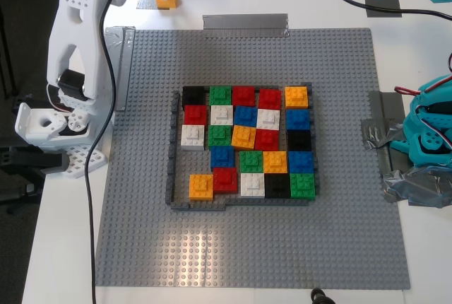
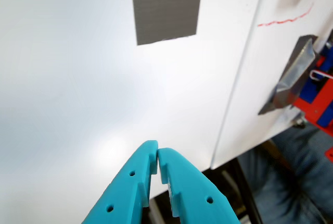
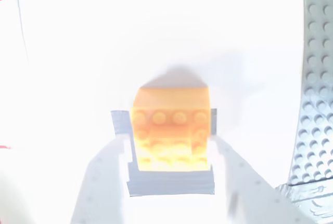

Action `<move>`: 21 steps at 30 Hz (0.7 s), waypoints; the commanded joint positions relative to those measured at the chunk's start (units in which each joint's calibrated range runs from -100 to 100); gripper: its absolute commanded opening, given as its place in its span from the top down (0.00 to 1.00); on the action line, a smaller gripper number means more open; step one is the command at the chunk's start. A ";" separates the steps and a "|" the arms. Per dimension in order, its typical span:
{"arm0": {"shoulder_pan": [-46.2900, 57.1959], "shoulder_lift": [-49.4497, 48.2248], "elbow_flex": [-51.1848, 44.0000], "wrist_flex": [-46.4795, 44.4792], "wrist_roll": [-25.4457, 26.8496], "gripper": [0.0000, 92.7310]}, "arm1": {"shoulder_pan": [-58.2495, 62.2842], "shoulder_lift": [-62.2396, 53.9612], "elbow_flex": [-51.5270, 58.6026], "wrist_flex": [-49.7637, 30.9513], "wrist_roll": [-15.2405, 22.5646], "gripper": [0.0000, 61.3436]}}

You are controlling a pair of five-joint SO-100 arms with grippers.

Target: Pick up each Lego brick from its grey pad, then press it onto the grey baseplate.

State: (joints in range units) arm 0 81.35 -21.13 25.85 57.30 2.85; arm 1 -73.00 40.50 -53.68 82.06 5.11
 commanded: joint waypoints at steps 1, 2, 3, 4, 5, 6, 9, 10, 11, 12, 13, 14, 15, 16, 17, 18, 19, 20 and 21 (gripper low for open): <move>-0.07 -1.27 -0.26 -0.59 0.25 1.00 | -0.23 -0.67 -5.42 -0.77 -0.49 0.72; -0.07 -1.27 -0.26 -0.59 0.25 1.00 | -0.30 -0.07 -6.32 -0.61 -0.59 0.72; -0.07 -1.27 -0.26 -0.59 0.25 1.00 | -0.45 0.44 -7.14 -0.37 -0.59 0.73; 0.00 -1.27 -0.26 -0.59 0.25 1.00 | -0.52 0.79 -7.68 -0.29 -0.59 0.72; 0.08 -1.27 -0.26 -0.59 0.25 1.00 | -0.59 1.04 -8.31 -0.20 -0.59 0.72; 0.15 -1.27 -0.26 -0.59 0.25 1.00 | -0.59 1.47 -9.12 -0.04 -0.59 0.72; 0.22 -1.27 -0.26 -0.59 0.25 1.00 | -0.74 1.65 -10.03 0.04 -0.15 0.72; 0.29 -1.27 -0.26 -0.59 0.25 1.00 | -0.74 1.65 -10.12 0.04 0.05 0.72; 0.29 -1.27 -0.26 -0.59 0.25 1.00 | -0.81 1.65 -10.30 0.12 0.14 0.71; 0.29 -1.27 -0.26 -0.59 0.25 1.00 | -0.81 1.56 -10.48 0.37 0.39 0.71; 0.37 -1.27 -0.26 -0.59 0.25 1.00 | -0.88 1.30 -10.39 0.53 0.68 0.71; 0.37 -1.27 -0.26 -0.59 0.25 1.00 | -0.88 0.87 -10.21 0.69 0.93 0.71; 0.37 -1.27 -0.26 -0.59 0.25 1.00 | -0.88 0.36 -9.85 0.69 1.02 0.70; 0.44 -1.27 -0.26 -0.59 0.25 1.00 | -0.88 -0.33 -9.30 0.61 1.12 0.70; 0.44 -1.27 -0.26 -0.59 0.25 1.00 | -0.88 -1.02 -8.58 0.45 1.22 0.69; 0.44 -1.27 -0.26 -0.59 0.25 1.00 | -0.88 -1.62 -8.13 0.37 1.27 0.69; 0.44 -1.27 -0.26 -0.59 0.25 1.00 | -0.88 -2.13 -8.04 0.28 1.32 0.69; 0.44 -1.27 -0.26 -0.59 0.25 1.00 | -0.88 -2.39 -8.04 0.20 1.27 0.69; 0.44 -1.27 -0.26 -0.59 0.25 1.00 | -0.88 -2.56 -8.04 0.04 1.27 0.69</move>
State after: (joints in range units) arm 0 81.35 -21.13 25.85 57.30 2.85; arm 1 -73.18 43.70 -59.96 82.30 6.23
